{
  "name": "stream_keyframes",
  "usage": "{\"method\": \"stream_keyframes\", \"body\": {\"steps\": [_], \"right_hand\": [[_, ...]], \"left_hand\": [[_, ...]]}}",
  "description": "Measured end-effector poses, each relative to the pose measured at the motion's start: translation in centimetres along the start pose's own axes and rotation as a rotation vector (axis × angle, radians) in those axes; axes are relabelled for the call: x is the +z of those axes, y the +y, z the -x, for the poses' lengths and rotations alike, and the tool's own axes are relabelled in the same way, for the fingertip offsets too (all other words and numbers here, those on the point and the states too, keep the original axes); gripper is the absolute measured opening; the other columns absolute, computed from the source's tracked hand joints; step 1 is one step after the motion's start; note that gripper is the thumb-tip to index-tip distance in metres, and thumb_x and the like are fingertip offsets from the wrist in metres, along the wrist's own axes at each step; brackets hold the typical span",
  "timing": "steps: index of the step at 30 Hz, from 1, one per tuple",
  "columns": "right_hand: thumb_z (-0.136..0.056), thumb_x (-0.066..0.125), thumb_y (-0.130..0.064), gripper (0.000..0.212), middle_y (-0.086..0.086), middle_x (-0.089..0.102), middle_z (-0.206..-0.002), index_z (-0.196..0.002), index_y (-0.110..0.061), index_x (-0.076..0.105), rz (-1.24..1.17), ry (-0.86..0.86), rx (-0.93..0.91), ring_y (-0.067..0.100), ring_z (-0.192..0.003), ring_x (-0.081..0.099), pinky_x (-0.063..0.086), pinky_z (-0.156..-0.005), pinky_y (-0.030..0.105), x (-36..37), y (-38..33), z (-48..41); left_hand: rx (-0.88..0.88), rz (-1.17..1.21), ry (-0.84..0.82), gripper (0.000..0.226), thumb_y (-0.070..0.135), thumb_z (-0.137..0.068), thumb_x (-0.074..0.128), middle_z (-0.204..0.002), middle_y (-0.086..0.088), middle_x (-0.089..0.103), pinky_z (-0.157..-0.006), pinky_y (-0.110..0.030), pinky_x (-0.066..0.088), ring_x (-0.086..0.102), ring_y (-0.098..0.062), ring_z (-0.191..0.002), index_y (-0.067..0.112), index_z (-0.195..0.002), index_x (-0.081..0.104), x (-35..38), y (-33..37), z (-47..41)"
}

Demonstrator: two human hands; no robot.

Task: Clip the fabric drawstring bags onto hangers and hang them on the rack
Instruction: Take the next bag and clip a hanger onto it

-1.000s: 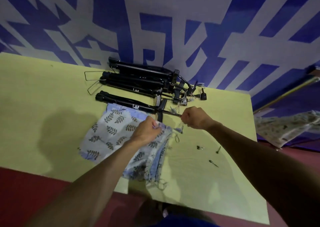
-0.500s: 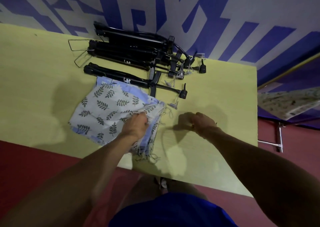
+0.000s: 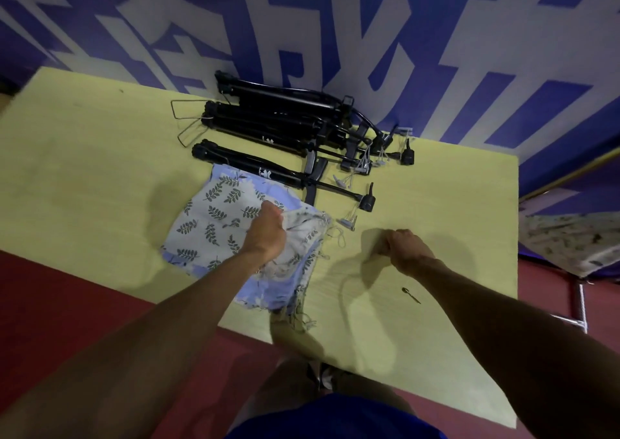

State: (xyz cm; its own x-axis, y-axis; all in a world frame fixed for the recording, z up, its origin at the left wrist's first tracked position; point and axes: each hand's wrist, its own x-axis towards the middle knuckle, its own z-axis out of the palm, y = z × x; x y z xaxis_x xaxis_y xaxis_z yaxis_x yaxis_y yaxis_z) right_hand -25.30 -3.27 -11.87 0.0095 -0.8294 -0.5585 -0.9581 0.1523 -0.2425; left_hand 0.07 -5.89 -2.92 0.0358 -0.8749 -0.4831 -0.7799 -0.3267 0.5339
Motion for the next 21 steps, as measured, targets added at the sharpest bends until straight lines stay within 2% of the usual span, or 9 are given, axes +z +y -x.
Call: {"method": "stream_keyframes", "body": {"steps": [3,5,9,12,14,16,18,20,21], "right_hand": [[-0.090,0.049,-0.005,0.025,0.017,0.061,-0.115,-0.112,-0.006,0.059,-0.012,-0.007,-0.026,0.033,-0.104,0.059,0.048,-0.085,0.037,0.1,0.7,-0.1],[-0.093,0.050,-0.010,0.023,0.017,0.060,-0.116,-0.114,-0.005,0.056,-0.017,0.002,-0.035,0.032,-0.106,0.058,0.047,-0.086,0.035,0.5,0.9,-0.1],[-0.096,0.049,-0.024,0.032,0.020,0.058,-0.115,-0.118,-0.001,0.051,-0.076,0.050,-0.017,0.034,-0.103,0.057,0.046,-0.085,0.038,0.5,1.0,-0.5],[-0.095,0.048,-0.017,0.030,0.022,0.057,-0.117,-0.121,-0.001,0.046,-0.094,0.061,0.020,0.034,-0.103,0.057,0.048,-0.087,0.041,0.2,1.1,-0.8],[-0.094,0.051,-0.014,0.031,0.021,0.057,-0.118,-0.122,-0.001,0.046,-0.089,0.061,0.035,0.034,-0.103,0.057,0.049,-0.089,0.042,0.0,1.1,-1.1],[-0.092,0.056,-0.015,0.036,0.020,0.057,-0.120,-0.124,-0.001,0.046,-0.064,0.064,0.036,0.033,-0.104,0.058,0.051,-0.090,0.042,-0.1,1.1,-1.4],[-0.089,0.061,-0.015,0.042,0.019,0.057,-0.120,-0.125,-0.001,0.047,-0.031,0.045,0.043,0.032,-0.104,0.059,0.051,-0.088,0.040,-0.3,1.0,-1.6],[-0.087,0.063,-0.013,0.042,0.018,0.058,-0.119,-0.124,-0.001,0.049,-0.085,0.032,0.063,0.030,-0.100,0.059,0.054,-0.081,0.035,-0.8,0.6,-1.6],[-0.087,0.063,-0.011,0.037,0.017,0.060,-0.116,-0.120,-0.001,0.052,-0.132,0.034,0.060,0.027,-0.094,0.058,0.053,-0.072,0.029,-1.3,0.3,-1.6]], "left_hand": [[0.071,-0.005,0.018,0.005,0.003,-0.097,0.031,-0.076,-0.009,0.046,-0.053,-0.030,0.029,0.041,-0.022,-0.065,0.006,-0.099,0.034,-0.5,0.7,-0.7],[0.095,-0.010,0.009,0.002,0.007,-0.098,0.032,-0.066,-0.004,0.041,-0.049,-0.029,0.027,0.039,-0.018,-0.056,0.009,-0.098,0.033,-0.7,1.1,-0.7],[0.097,-0.046,-0.038,0.011,0.020,-0.100,0.035,-0.068,-0.001,0.046,-0.056,-0.032,0.036,0.046,-0.017,-0.060,0.009,-0.103,0.038,-0.2,1.9,-0.5],[0.085,-0.174,-0.111,0.026,0.026,-0.100,0.039,-0.068,0.003,0.043,-0.051,-0.022,0.035,0.043,-0.010,-0.058,0.004,-0.115,0.044,0.0,2.5,0.0],[0.092,-0.243,-0.101,0.033,0.024,-0.101,0.038,-0.072,0.001,0.046,-0.050,-0.019,0.033,0.037,-0.005,-0.056,0.000,-0.120,0.049,0.0,2.7,0.0],[0.124,-0.231,-0.057,0.026,0.024,-0.100,0.037,-0.080,-0.006,0.052,-0.055,-0.027,0.036,0.040,-0.010,-0.056,0.006,-0.105,0.055,-0.2,2.9,0.0],[0.160,-0.145,-0.010,0.022,0.025,-0.099,0.038,-0.072,-0.006,0.054,-0.057,-0.031,0.038,0.044,-0.016,-0.056,0.011,-0.086,0.050,-0.3,3.0,0.0],[0.171,-0.038,0.012,0.025,0.026,-0.098,0.040,-0.063,-0.001,0.048,-0.052,-0.028,0.034,0.041,-0.015,-0.053,0.013,-0.078,0.046,-0.4,3.3,0.1],[0.167,0.003,0.022,0.025,0.026,-0.098,0.040,-0.062,0.001,0.045,-0.052,-0.027,0.032,0.040,-0.014,-0.054,0.014,-0.077,0.046,-0.6,3.6,0.2]]}}
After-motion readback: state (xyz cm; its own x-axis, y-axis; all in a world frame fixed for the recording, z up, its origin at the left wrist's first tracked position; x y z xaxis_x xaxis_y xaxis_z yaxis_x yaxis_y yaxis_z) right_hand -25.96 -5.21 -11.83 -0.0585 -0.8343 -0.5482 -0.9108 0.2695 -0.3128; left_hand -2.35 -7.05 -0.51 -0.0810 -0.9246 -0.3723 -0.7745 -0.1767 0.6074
